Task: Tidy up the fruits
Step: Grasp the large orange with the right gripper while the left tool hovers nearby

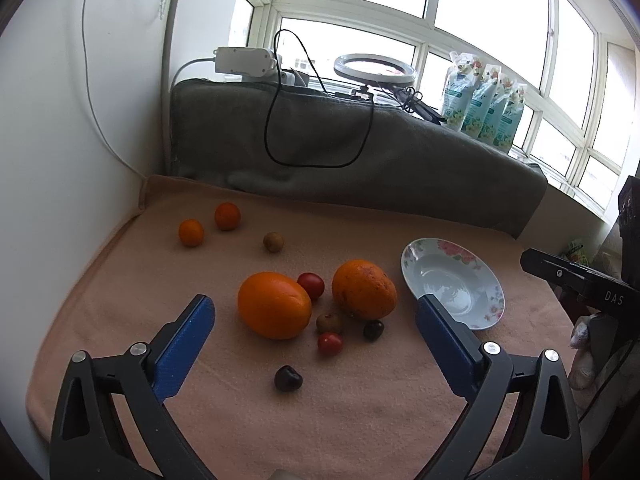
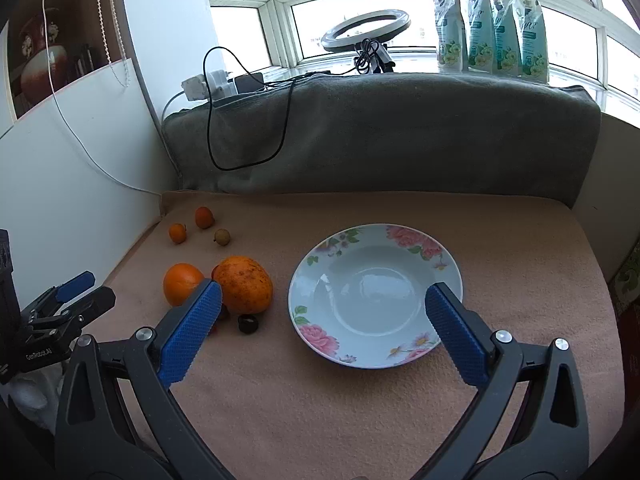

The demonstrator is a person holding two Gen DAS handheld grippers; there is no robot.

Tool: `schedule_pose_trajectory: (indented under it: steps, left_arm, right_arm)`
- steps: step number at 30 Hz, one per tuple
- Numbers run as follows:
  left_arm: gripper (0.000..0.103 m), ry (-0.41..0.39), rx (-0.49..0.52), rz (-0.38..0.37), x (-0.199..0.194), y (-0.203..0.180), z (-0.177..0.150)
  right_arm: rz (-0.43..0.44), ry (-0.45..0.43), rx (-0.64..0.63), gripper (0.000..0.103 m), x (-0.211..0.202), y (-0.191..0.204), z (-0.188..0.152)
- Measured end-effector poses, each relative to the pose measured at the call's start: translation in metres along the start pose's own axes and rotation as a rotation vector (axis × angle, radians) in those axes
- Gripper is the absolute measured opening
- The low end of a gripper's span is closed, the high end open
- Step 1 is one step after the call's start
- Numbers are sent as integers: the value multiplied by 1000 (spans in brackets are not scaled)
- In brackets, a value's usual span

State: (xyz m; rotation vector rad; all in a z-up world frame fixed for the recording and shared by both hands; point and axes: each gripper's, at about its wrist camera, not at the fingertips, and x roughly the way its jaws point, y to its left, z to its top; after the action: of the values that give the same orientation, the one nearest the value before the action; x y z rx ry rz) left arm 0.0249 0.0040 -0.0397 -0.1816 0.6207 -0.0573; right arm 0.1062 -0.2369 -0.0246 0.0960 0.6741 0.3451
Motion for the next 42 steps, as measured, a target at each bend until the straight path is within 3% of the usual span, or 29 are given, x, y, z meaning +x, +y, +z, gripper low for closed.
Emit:
schedule_pose_trajectory:
  steps: [4,8,10,18,29,42]
  left_arm:
    - [90,37,-10,-56,12,-4,-5]
    - [84,79,-47,-137,26,-6,-10]
    - [76,102,-68,-171,34,-6,-12]
    - [67,148,-122,-265,57,-10,-16]
    - [55,176,-134,-292,87,-13,-11]
    - [50,201,-151,-280,108,-11,-10]
  right_arm:
    - [85,71,-39,103,24,11,12]
    - [194,168,-33,95,54,20,25]
    - [218,210,-41,92,70,26,29]
    - [323,379,-38,83,126,43,36]
    - [350,512,-39,64,166,54,34]
    - [327,563,-93,64,185,59,36]
